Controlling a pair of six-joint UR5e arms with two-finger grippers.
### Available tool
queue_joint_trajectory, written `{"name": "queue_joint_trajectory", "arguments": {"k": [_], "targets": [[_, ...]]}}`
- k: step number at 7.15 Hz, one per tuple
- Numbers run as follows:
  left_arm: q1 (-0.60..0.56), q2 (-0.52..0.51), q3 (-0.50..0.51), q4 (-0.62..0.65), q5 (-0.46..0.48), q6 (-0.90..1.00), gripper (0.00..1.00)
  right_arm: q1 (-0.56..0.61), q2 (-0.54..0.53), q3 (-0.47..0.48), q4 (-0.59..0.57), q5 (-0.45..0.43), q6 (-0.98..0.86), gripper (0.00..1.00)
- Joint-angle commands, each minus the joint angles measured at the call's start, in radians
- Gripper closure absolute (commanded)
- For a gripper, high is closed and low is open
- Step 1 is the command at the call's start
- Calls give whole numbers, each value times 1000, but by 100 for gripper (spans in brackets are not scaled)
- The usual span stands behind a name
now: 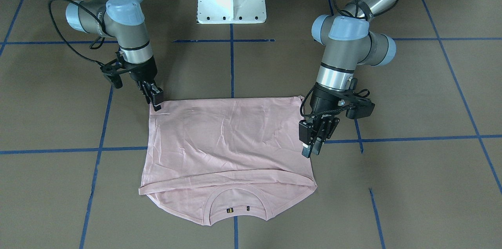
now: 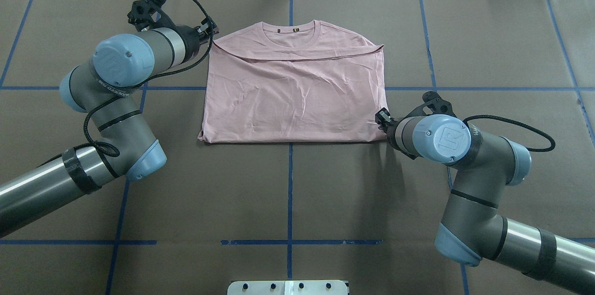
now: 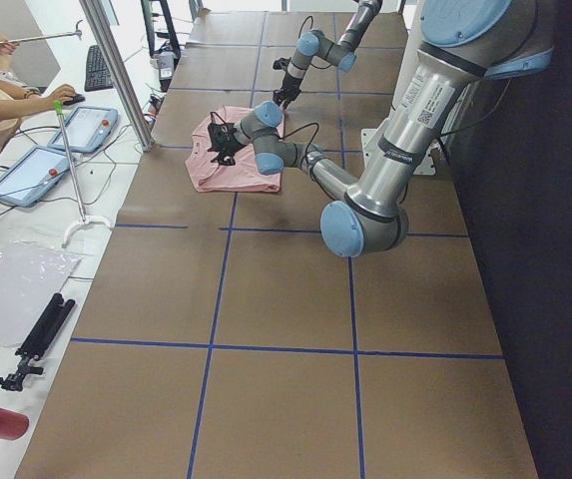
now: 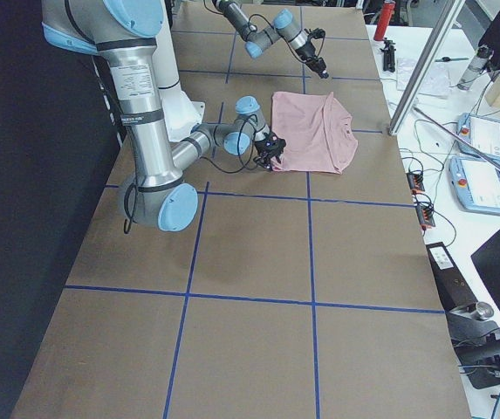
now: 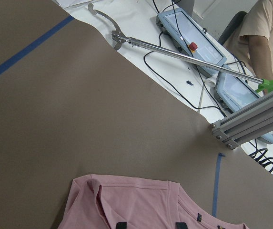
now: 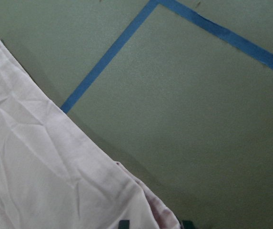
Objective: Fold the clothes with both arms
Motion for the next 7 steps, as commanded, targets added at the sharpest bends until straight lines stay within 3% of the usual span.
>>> {"name": "queue_joint_trajectory", "arguments": {"k": [1, 3, 4, 6, 7], "targets": [[2, 1, 0, 0, 0, 0, 55, -3, -6, 9, 2, -5, 2, 100], [4, -2, -14, 1, 0, -3, 55, 6, -29, 66, 0, 0, 0, 100], [5, -1, -25, 1, 0, -3, 55, -8, -98, 147, 0, 12, -3, 100], [9, -1, -64, 3, -3, -4, 55, -212, -286, 389, -2, 11, 12, 100], [16, -1, -92, 4, -3, -4, 55, -370, -390, 539, -20, 24, 113, 100]]}}
